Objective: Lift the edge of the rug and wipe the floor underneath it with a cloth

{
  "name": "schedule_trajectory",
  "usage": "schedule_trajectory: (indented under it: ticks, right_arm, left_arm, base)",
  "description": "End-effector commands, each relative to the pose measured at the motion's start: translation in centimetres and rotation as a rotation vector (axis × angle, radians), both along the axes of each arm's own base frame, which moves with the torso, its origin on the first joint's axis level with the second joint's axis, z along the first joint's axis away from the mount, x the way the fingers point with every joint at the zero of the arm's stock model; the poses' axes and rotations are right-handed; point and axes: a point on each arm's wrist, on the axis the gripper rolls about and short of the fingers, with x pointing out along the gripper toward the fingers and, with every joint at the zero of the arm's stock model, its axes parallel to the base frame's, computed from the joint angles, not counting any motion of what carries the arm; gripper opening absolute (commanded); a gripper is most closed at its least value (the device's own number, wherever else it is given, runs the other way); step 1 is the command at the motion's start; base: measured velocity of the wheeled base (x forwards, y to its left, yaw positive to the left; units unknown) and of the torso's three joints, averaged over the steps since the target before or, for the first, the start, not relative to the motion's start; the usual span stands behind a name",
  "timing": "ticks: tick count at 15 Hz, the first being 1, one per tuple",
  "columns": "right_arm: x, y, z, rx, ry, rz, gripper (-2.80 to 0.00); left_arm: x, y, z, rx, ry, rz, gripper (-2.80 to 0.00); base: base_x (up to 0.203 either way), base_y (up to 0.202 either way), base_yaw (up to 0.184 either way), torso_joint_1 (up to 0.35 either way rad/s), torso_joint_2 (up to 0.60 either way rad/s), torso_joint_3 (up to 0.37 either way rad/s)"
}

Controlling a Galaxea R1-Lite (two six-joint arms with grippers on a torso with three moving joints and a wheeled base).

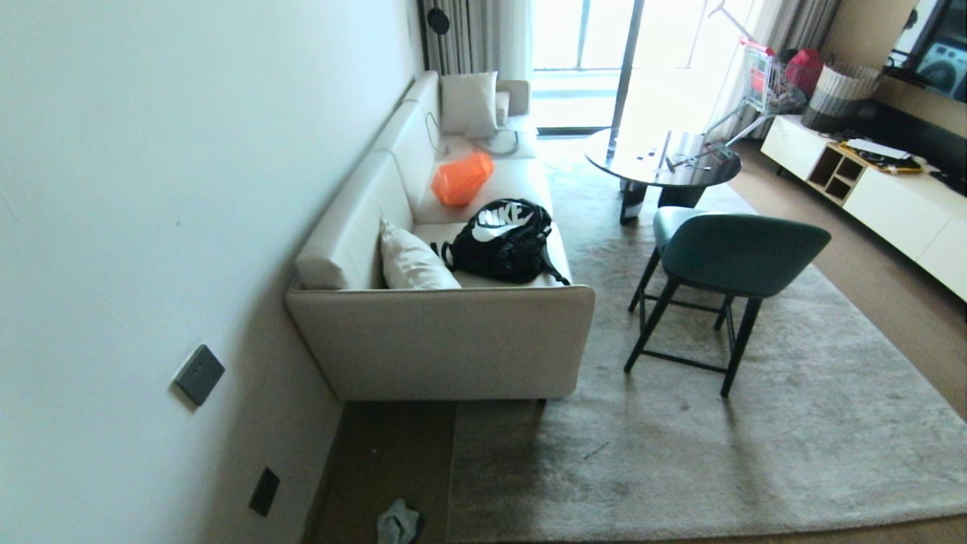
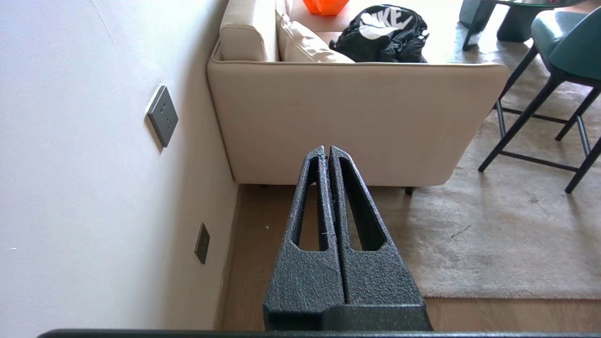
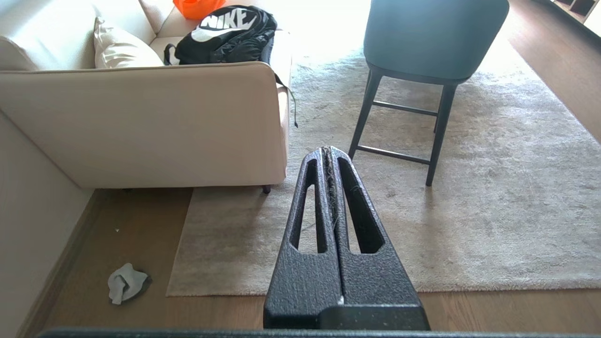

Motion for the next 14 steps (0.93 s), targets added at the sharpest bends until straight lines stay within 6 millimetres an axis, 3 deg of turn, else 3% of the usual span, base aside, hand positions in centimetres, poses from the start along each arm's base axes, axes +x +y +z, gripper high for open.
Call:
schedule_trajectory:
  ticks: [1, 14]
  right_arm:
    - [0.01, 0.0, 0.01, 0.0, 0.001, 0.0, -2.8]
    - [0.01, 0.0, 0.01, 0.0, 0.001, 0.0, -2.8]
  left_arm:
    - [0.0, 0.0, 0.01, -0.001, -0.001, 0.001, -2.8]
    - [0.0, 0.0, 0.01, -0.001, -0.001, 0.001, -2.8]
  base:
    - [0.0, 0.0, 0.0, 0.0, 0.0, 0.0]
    - [0.0, 0.0, 0.0, 0.0, 0.0, 0.0]
